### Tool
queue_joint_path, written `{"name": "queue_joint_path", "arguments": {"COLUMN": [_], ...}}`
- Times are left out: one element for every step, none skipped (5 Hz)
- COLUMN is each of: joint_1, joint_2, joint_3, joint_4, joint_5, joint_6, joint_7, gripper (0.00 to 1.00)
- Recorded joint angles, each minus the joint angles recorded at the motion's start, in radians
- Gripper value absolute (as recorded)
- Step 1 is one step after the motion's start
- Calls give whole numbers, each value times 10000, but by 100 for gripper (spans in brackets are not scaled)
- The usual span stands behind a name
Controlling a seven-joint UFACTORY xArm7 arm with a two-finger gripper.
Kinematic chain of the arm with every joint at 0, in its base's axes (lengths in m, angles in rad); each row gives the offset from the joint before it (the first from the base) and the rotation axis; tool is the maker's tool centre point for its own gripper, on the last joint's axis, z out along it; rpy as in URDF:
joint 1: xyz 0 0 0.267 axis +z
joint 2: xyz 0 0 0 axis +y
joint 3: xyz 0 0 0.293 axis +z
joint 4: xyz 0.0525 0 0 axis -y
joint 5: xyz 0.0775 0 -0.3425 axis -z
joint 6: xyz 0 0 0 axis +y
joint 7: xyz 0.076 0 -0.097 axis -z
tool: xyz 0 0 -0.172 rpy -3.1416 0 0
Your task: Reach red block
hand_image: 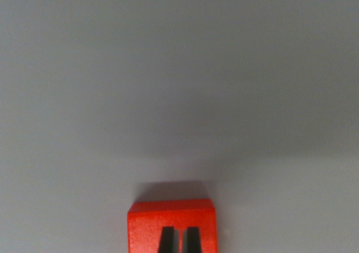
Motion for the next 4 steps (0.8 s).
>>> {"name": "queue_joint_path", "arguments": {"joint_1": [20,20,35,35], "joint_2": [85,85,151,151], "joint_3": [7,7,12,12], "joint_4": [-167,-167,-297,-297], "joint_5": [-20,-20,-36,-36], "joint_6": [-240,-240,-426,-426], "joint_7": [42,42,75,75], "gripper": [0,0,0,0]}}
